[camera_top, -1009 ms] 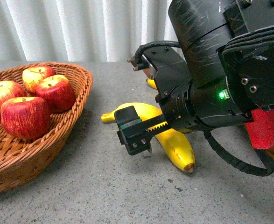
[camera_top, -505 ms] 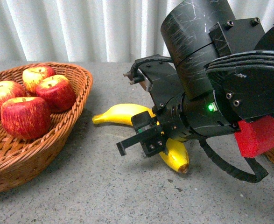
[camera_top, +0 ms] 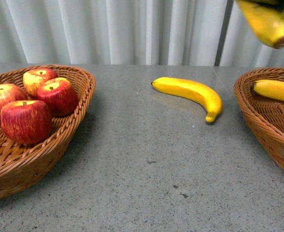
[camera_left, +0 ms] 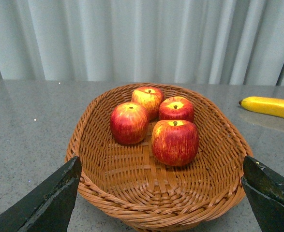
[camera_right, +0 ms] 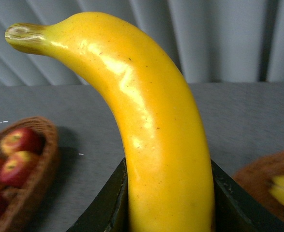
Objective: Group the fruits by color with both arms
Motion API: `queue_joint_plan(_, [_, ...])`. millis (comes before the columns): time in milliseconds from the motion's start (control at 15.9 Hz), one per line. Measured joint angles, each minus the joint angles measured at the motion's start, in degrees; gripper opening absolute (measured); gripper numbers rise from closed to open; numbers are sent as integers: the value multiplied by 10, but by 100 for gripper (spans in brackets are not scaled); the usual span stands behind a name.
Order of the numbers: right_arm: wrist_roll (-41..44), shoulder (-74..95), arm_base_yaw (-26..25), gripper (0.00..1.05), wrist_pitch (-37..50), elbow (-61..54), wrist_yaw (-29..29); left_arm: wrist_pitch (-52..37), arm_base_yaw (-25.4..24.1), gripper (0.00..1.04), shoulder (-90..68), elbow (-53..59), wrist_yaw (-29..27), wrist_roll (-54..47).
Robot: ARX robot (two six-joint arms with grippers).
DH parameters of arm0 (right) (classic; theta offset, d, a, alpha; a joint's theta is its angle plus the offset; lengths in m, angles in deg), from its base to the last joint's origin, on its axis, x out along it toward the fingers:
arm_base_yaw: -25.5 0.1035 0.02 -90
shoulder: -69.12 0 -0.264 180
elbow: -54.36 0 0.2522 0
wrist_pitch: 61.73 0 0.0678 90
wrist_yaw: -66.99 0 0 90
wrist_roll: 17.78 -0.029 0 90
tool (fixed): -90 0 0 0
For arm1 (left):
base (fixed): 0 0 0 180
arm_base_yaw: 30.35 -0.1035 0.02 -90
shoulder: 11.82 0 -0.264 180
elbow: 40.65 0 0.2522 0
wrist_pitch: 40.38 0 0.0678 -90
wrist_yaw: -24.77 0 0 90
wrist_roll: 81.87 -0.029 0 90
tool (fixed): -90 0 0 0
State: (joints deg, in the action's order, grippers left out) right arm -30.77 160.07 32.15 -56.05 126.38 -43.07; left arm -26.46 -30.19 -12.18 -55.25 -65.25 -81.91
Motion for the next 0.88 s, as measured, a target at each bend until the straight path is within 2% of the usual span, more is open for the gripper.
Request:
queue_joint_plan(252, [96, 47, -170, 36, -90, -28, 5, 0, 0, 98, 0, 0, 0, 0])
queue_joint_plan(378, [147, 50, -215, 36, -113, -47, 13, 0, 0, 98, 0, 0, 0, 0])
queue_joint_plan(505, [179, 47, -220, 39, -139, -55, -5, 0, 0, 98, 0, 0, 0, 0])
queue_joint_plan(694, [184, 14, -204, 73, -142, -50, -8, 0, 0, 98, 0, 0, 0, 0])
queue_joint_plan(820, [170, 0, -172, 97, -149, -17, 4, 0, 0, 98, 0, 0, 0, 0])
queue_joint_plan(883, [155, 0, -142, 99, -153, 3, 16, 0, 0, 98, 0, 0, 0, 0])
